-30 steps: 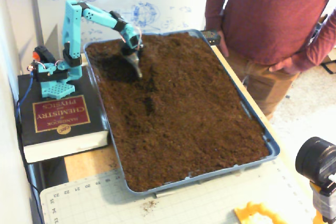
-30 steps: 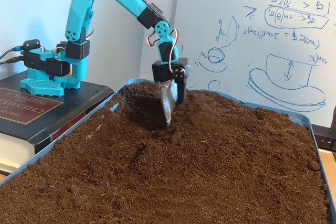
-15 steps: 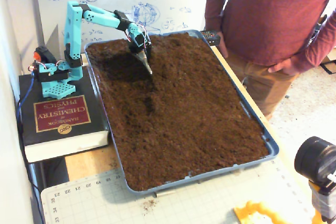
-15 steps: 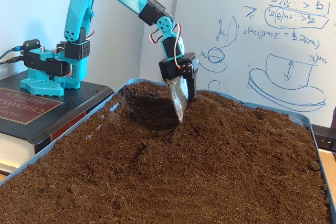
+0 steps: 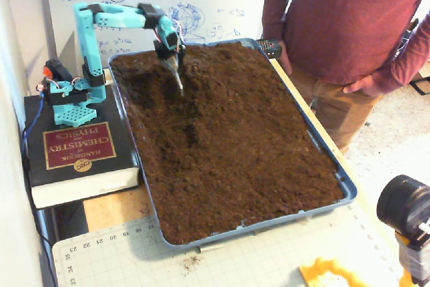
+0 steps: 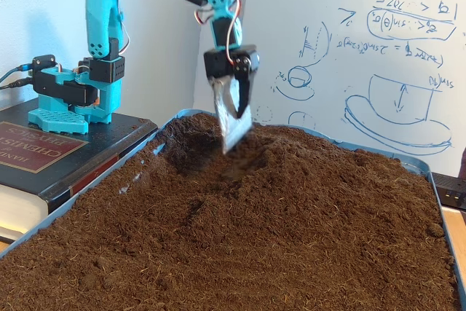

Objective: Build a berm.

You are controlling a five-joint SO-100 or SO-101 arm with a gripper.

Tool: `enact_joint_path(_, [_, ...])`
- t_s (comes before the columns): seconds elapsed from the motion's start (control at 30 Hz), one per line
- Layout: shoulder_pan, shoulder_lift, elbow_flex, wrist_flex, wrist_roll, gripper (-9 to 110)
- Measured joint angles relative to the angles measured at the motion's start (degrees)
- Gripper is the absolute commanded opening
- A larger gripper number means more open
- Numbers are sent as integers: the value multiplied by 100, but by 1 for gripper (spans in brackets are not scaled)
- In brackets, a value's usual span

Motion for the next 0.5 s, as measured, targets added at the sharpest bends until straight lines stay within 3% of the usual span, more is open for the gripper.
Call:
enact_joint_path(0.23, [1107, 141, 0, 1160, -1969, 1])
enact_joint_path(0.5, [2470, -835, 141, 431, -4228, 1])
